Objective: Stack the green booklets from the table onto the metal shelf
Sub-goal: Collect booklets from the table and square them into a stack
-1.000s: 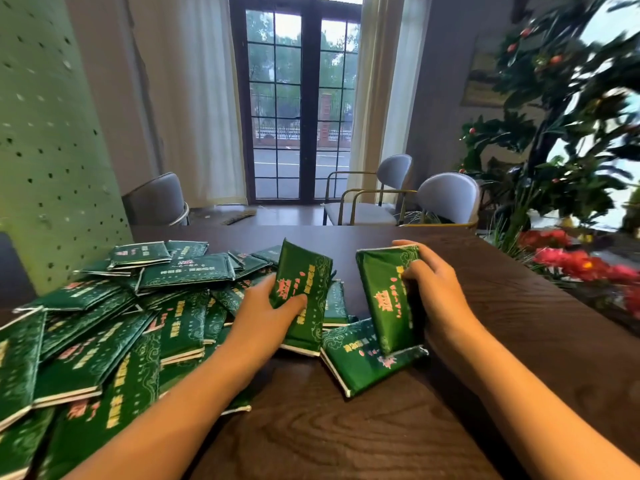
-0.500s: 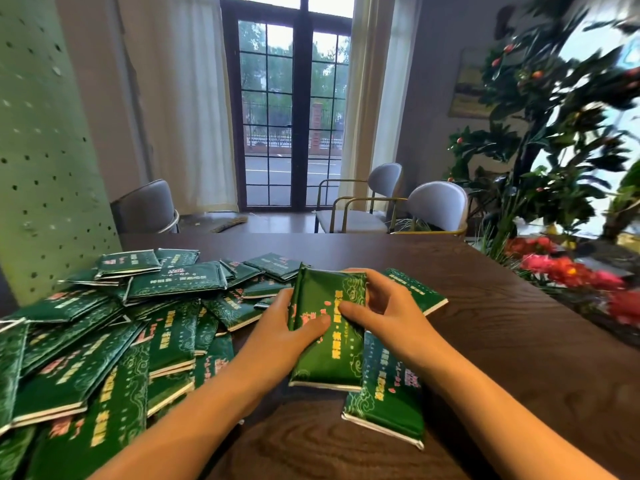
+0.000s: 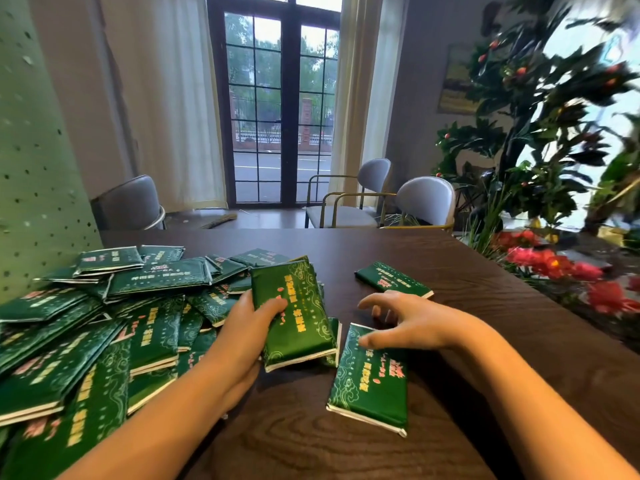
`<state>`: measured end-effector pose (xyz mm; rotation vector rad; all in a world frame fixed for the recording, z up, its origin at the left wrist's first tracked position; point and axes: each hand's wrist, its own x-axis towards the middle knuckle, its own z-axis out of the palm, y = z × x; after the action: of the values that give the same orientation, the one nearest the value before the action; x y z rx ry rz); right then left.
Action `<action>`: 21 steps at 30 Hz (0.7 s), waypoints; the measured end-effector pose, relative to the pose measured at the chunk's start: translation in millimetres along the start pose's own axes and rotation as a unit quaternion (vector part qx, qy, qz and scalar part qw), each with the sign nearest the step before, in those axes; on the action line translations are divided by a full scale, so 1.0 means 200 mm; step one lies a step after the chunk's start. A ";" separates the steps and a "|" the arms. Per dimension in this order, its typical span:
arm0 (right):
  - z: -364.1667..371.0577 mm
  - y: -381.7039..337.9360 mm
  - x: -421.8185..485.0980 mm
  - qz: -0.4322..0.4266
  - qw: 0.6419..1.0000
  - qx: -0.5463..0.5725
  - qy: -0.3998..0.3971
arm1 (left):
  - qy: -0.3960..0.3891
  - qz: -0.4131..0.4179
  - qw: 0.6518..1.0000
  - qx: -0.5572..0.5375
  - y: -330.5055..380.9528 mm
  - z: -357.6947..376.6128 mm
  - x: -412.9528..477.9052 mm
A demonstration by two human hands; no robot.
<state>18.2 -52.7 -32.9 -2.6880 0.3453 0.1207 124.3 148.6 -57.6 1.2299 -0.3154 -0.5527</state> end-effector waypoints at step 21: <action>-0.01 0.03 -0.01 0.001 0.998 0.064 0.011 | 0.023 -0.024 0.998 -0.055 0.02 0.00 -0.02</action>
<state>14.7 -57.6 -32.6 -2.5646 0.3513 0.0667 122.3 151.0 -53.7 1.1450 -0.2147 -0.5757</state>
